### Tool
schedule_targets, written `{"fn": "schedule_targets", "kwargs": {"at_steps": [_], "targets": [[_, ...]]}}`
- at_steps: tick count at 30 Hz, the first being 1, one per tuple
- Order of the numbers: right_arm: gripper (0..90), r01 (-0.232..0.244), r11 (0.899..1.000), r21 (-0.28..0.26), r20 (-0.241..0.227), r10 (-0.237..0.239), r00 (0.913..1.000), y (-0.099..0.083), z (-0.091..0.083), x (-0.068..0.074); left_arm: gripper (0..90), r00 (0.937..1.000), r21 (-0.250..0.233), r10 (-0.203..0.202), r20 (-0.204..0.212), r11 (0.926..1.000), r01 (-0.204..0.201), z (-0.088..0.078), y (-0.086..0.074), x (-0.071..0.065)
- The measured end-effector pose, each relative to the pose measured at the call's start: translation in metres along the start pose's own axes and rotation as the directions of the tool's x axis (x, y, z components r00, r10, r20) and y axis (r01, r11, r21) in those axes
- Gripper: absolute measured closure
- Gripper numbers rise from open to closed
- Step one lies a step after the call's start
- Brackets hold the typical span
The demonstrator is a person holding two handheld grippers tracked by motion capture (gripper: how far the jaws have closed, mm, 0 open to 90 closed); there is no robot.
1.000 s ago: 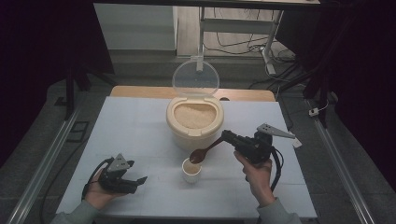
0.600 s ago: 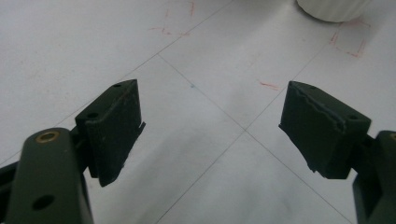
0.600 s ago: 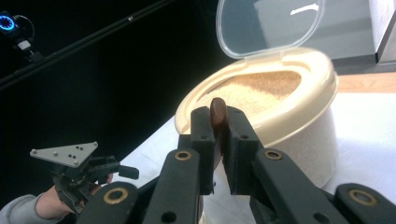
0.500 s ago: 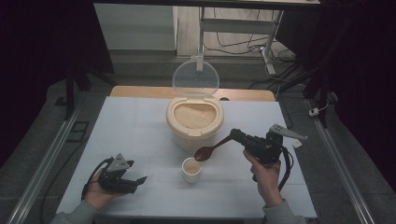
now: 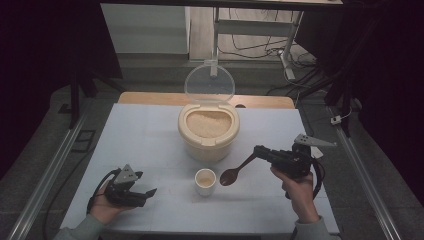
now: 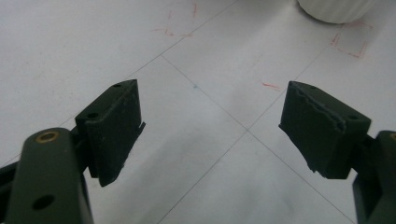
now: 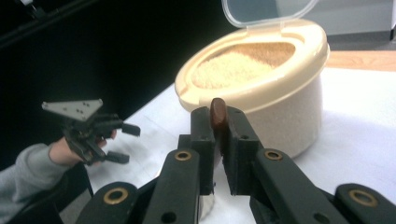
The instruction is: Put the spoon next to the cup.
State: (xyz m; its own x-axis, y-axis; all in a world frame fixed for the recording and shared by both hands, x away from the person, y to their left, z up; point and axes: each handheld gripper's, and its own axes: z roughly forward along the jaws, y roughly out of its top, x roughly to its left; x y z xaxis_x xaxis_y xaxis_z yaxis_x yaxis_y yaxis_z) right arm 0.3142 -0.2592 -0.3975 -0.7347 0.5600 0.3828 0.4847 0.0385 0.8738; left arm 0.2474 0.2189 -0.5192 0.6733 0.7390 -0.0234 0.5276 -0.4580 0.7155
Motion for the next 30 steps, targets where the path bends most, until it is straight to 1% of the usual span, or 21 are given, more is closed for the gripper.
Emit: {"fn": "schedule_targets", "kwargs": {"at_steps": [4, 8, 10, 14, 16, 19, 22, 24, 27, 30], "targets": [[83.7, 0.022, 0.998, 0.055, 0.007, -0.023, 0.9997, 0.0, -0.001, -0.003, 20.4, 1.0, 0.002, 0.001, 0.0, 1.0, -0.001, 0.0, 0.0, 0.0], [83.7, 0.025, 0.994, 0.103, -0.01, -0.024, 0.9997, -0.001, 0.0, -0.005, 20.4, 1.0, 0.0, 0.004, -0.001, 1.0, -0.004, 0.0, 0.0, 0.0], [83.6, 0.031, 0.991, 0.127, -0.015, -0.029, 0.9995, -0.002, 0.002, -0.005, 20.4, 1.0, -0.001, 0.004, 0.0, 1.0, -0.004, 0.0, 0.0, -0.001], [83.6, 0.046, 0.981, 0.187, -0.047, -0.038, 0.9981, -0.003, 0.006, -0.003, 20.4, 1.0, 0.001, 0.005, 0.0, 1.0, -0.005, 0.0, 0.0, -0.001], [83.7, 0.055, 0.973, 0.223, -0.068, -0.041, 0.9968, -0.004, 0.009, -0.002, 20.4, 1.0, 0.0, 0.006, 0.0, 1.0, -0.006, 0.0, 0.0, -0.001], [83.6, 0.066, 0.958, 0.28, -0.096, -0.04, 0.9946, -0.006, 0.013, 0.0, 20.4, 1.0, -0.001, 0.004, 0.0, 1.0, -0.004, 0.0, -0.001, -0.001], [83.6, 0.08, 0.94, 0.33, -0.107, -0.047, 0.9931, -0.008, 0.018, 0.001, 20.4, 1.0, 0.002, 0.006, 0.0, 1.0, -0.006, 0.0, 0.0, -0.001], [83.6, 0.086, 0.932, 0.353, -0.116, -0.048, 0.9921, -0.01, 0.023, 0.001, 20.4, 1.0, 0.002, 0.006, 0.0, 1.0, -0.006, 0.0, 0.0, -0.001], [83.6, 0.084, 0.922, 0.378, -0.124, -0.04, 0.9915, -0.011, 0.03, 0.001, 20.4, 1.0, 0.002, 0.005, 0.001, 1.0, -0.005, 0.0, 0.0, -0.001], [83.3, 0.087, 0.908, 0.41, -0.133, -0.035, 0.9904, -0.013, 0.038, 0.0, 20.4, 1.0, 0.005, 0.005, 0.002, 1.0, -0.005, 0.001, 0.0, -0.001]]}}
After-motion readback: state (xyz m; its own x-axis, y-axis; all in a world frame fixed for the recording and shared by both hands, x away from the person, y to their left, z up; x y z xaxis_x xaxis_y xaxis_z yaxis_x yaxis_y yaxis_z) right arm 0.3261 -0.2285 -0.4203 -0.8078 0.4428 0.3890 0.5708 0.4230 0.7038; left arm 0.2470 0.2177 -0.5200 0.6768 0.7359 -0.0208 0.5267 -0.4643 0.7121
